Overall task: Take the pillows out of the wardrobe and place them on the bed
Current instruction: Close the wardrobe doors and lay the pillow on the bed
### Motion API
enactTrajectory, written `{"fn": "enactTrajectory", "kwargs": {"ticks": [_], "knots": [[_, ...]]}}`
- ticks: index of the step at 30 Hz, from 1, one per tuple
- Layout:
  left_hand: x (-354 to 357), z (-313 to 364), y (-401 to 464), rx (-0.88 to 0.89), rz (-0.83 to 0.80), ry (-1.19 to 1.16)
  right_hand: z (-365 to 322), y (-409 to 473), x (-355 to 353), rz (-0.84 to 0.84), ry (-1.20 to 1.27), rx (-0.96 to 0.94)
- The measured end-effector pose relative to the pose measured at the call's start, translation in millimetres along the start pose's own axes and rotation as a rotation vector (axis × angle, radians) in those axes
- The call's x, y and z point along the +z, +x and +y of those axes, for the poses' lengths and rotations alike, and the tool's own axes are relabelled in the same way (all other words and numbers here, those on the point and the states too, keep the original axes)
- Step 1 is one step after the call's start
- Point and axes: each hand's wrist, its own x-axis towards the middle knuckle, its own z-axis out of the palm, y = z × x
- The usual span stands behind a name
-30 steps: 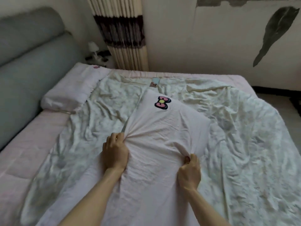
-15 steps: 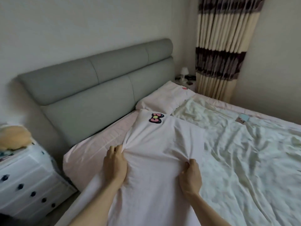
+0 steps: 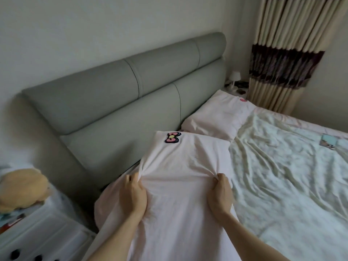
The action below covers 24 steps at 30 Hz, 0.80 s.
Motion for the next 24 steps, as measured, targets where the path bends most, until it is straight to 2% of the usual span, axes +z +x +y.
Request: {"fn": "enactTrajectory", "kwargs": {"ticks": [8,12,14,17,24], "knots": [[130,-42,140,0.096,-0.105,-0.012,-14,100,122,0.093,-0.051,0.084],[200,-57,192,0.088,-0.311,0.123,1,139,179,0.032,-0.175,0.152],[220,-62,203,0.077,-0.403,0.164,5,148,199,-0.056,-0.29,0.191],[240,-72,211,0.071,-0.485,0.195,6,149,224,-0.156,-0.316,0.305],[260,-112,198,0.017,-0.67,0.076,26,114,241,-0.156,-0.266,0.418]]}}
